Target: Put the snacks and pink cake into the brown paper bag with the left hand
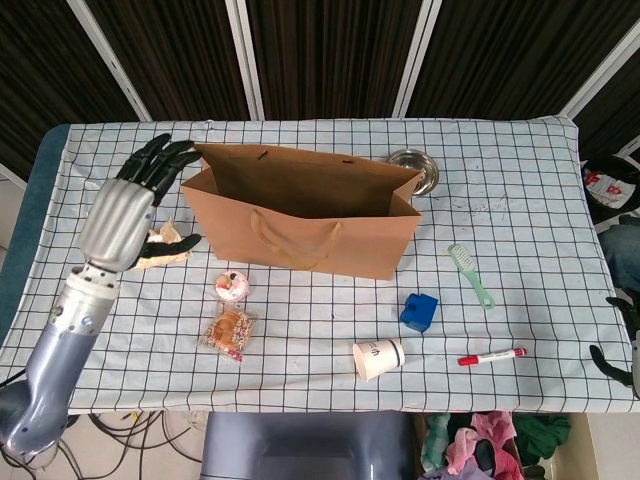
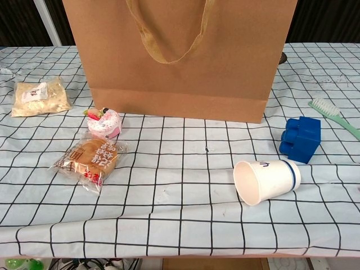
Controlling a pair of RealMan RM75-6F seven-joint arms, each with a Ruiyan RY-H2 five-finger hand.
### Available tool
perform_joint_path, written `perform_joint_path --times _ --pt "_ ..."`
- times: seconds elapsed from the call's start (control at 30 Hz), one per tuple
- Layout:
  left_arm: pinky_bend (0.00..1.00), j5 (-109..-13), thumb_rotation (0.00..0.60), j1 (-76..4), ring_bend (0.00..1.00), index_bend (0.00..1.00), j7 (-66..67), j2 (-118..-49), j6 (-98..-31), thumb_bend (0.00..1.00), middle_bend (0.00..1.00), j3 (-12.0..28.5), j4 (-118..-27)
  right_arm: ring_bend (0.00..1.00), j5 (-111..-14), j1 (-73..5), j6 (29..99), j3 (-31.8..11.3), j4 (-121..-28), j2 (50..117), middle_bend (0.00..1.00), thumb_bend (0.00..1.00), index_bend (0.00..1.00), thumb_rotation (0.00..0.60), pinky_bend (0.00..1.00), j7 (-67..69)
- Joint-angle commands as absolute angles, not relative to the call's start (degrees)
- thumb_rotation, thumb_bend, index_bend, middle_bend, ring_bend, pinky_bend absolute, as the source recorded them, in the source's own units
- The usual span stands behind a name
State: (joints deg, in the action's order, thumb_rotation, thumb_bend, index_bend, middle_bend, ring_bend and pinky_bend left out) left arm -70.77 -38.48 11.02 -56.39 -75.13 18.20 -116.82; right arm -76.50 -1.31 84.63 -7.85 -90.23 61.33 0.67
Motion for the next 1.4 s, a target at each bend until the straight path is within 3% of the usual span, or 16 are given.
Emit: perform_joint_path --times 0.03,0.23,0.27,0.37,0.87,1.17,1.4 --pt "0.15 -81.88 0.600 -29.59 0.02 0.15 1.85 -54.93 -80.04 0.02 0.12 9.21 -114.46 0.25 -76.35 -1.29 84.61 -7.89 -90.23 61.35 0.11 0.21 0.21 0.600 0.33 0.55" --pt "0.14 -88.57 0.600 -26.69 0.01 0.16 -7.74 -54.54 -74.08 0.02 0.11 0.66 -108.96 0.25 -75.91 -1.21 84.73 -8.12 -90.12 61.34 0.11 0.21 0.21 0.600 0.33 0.51" --pt "0.14 -91.00 0.600 -27.31 0.01 0.16 -9.16 -55.22 -69.73 0.02 0.11 -2.37 -108.08 0.25 -75.95 -1.27 84.59 -8.05 -90.13 61.41 0.11 0.21 0.21 0.600 0.33 0.40" --pt "0.12 -93.74 0.600 -29.56 0.01 0.16 -8.52 -56.73 -63.66 0.02 0.11 -4.33 -105.67 0.25 -75.98 -1.33 84.50 -8.02 -90.14 61.50 0.11 0.21 0.21 0.600 0.33 0.22" --pt "0.10 -81.60 0.600 -34.85 0.01 0.15 10.81 -73.82 -51.47 0.02 0.11 -0.06 -98.88 0.25 -75.80 -0.94 85.13 -8.45 -90.22 61.00 0.11 0.21 0.21 0.600 0.33 1.60" --pt "0.10 -77.89 0.600 -36.45 0.01 0.16 14.96 -77.61 -48.92 0.04 0.12 0.34 -96.25 0.25 -75.69 -0.89 85.05 -8.54 -90.16 60.93 0.11 0.21 0.21 0.600 0.33 2.16" --pt "0.13 -76.14 0.600 -37.35 0.07 0.17 16.06 -79.21 -47.45 0.08 0.17 0.21 -94.68 0.25 -75.71 -0.85 85.05 -8.57 -90.16 60.83 0.11 0.21 0.21 0.600 0.33 2.45"
